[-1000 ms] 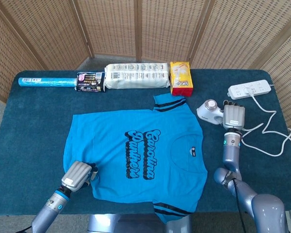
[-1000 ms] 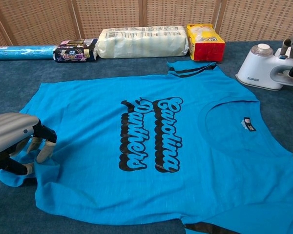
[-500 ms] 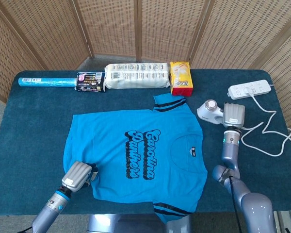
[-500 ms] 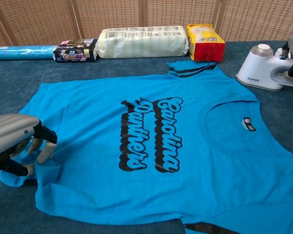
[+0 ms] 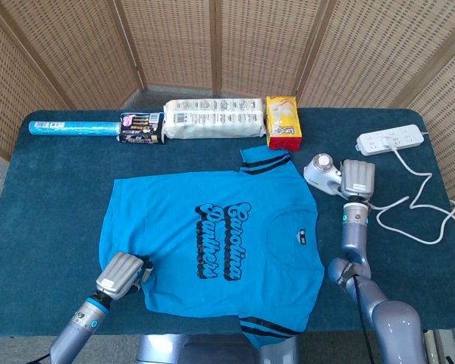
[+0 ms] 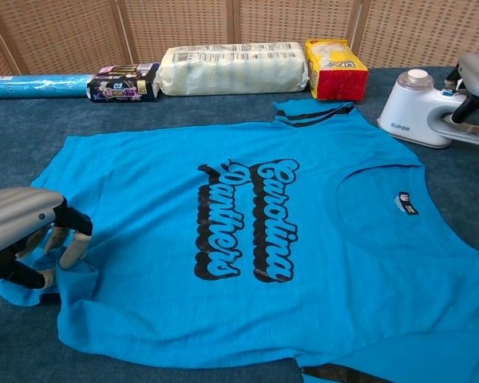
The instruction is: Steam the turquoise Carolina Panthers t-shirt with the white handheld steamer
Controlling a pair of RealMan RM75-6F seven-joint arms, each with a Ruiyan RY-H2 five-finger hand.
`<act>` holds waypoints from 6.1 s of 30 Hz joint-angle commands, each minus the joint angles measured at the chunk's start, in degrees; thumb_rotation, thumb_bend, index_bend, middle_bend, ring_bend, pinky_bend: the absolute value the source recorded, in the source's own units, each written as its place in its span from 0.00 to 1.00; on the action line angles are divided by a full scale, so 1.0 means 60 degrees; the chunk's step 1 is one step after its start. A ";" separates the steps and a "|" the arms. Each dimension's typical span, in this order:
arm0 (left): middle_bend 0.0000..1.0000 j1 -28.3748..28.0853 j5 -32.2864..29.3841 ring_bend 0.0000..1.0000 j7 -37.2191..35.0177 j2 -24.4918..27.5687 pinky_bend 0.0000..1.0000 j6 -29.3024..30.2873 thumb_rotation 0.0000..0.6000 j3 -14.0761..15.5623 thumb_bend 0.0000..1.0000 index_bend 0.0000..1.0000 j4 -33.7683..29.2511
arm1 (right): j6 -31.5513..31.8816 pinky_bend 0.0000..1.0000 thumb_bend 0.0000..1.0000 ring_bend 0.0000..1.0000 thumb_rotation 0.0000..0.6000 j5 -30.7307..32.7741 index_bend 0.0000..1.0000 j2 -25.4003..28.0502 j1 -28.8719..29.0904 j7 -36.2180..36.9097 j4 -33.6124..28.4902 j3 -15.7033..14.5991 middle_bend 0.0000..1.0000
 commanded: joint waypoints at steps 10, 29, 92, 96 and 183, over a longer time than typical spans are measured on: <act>0.69 0.0002 0.0014 0.65 0.0027 0.0076 0.72 0.0100 1.00 -0.0045 0.42 0.72 0.0021 | 0.0187 0.79 0.37 0.85 1.00 -0.0336 0.72 0.0846 -0.0528 0.1818 -0.1360 0.0147 0.79; 0.69 -0.0132 0.0226 0.65 0.0009 0.0295 0.72 0.0182 1.00 -0.0137 0.41 0.72 -0.0133 | 0.2452 0.78 0.37 0.85 1.00 -0.1225 0.72 0.4360 -0.2300 -0.0674 -0.9345 -0.0872 0.79; 0.69 -0.0440 0.0494 0.65 -0.0419 0.0168 0.72 0.0021 1.00 -0.0075 0.41 0.72 0.0101 | 0.3412 0.76 0.36 0.83 1.00 -0.1014 0.72 0.1028 -0.1449 -0.6289 -1.0067 -0.1858 0.77; 0.69 -0.0441 0.0514 0.65 -0.0501 0.0147 0.72 0.0027 1.00 -0.0059 0.41 0.72 0.0173 | 0.3394 0.75 0.36 0.83 1.00 -0.0988 0.72 0.0907 -0.1301 -0.6577 -1.0202 -0.1794 0.77; 0.69 -0.0376 0.0441 0.65 -0.0471 0.0101 0.72 0.0053 1.00 -0.0013 0.41 0.72 0.0321 | 0.3070 0.73 0.36 0.83 1.00 -0.1070 0.72 0.1324 -0.1486 -0.5899 -0.9917 -0.1788 0.77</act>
